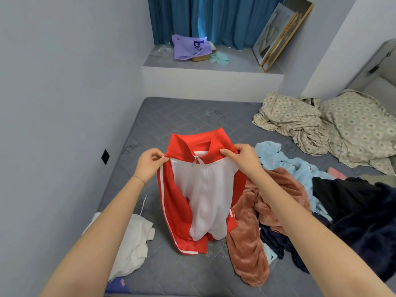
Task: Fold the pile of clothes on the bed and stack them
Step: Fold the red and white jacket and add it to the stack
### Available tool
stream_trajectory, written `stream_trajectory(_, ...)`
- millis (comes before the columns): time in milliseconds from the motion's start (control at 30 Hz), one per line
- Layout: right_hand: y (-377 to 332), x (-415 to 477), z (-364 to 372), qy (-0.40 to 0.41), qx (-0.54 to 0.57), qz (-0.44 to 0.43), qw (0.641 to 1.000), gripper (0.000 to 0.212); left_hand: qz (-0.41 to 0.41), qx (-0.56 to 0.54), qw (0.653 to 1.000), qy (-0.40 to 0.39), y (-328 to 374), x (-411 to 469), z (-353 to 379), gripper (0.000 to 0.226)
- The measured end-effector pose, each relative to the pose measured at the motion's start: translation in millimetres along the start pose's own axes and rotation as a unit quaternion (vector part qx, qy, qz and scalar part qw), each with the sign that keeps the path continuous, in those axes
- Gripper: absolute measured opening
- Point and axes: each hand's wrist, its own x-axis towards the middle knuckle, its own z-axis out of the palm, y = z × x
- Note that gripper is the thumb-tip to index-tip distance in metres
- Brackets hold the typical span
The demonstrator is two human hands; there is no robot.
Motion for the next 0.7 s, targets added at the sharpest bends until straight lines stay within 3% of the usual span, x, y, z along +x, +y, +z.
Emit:
stream_trajectory(233, -14.7, -7.7, 3.5, 0.113, 0.04, 0.035, 0.992, 0.049, 0.041, -0.051, 0.997, -0.047, 33.8, 7.3, -12.3, 0.023)
stream_trajectory(467, -59.6, -18.7, -10.0, 0.185, 0.111, -0.009, 0.976, 0.053, 0.087, -0.023, 0.996, -0.006, 69.0, 3.9, -22.6, 0.017)
stream_trajectory(600, -78.5, -31.3, -29.3, 0.215, 0.14, -0.036, 0.966, 0.052, 0.054, -0.083, 0.995, -0.02, 95.2, -9.5, -25.9, 0.015)
stream_trajectory(700, -83.3, -41.5, -49.4, 0.218, 0.151, -0.06, 0.962, 0.049, 0.013, -0.161, 0.984, -0.081, 114.1, -21.1, -29.6, 0.011)
